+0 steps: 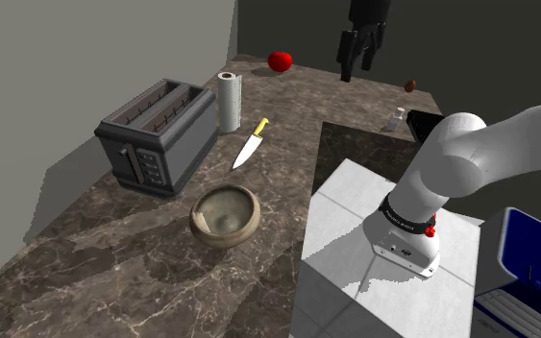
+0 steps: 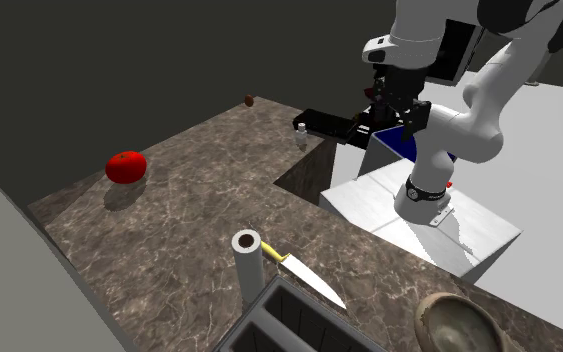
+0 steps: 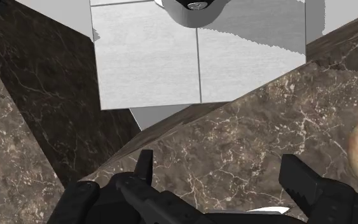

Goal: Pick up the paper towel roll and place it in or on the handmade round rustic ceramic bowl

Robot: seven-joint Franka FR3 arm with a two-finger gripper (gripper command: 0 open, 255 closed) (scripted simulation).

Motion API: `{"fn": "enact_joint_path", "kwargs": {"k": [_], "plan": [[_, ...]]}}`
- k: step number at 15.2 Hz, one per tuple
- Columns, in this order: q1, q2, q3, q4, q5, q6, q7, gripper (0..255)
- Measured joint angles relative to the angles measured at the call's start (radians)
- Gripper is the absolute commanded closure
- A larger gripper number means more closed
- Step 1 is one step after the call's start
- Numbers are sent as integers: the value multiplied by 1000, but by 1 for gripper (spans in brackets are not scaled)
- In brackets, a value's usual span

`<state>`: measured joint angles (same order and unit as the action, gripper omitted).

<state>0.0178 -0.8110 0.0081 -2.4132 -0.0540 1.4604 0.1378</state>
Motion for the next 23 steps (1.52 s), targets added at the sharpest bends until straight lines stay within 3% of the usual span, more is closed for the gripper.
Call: {"fn": "enact_joint_path", "kwargs": {"k": [3, 12, 23], "plan": [[0, 32, -4, 0, -3, 39, -5, 0], [10, 333, -5, 102, -6, 288, -18, 0], [19, 730, -4, 379, -10, 475, -44, 0]]}}
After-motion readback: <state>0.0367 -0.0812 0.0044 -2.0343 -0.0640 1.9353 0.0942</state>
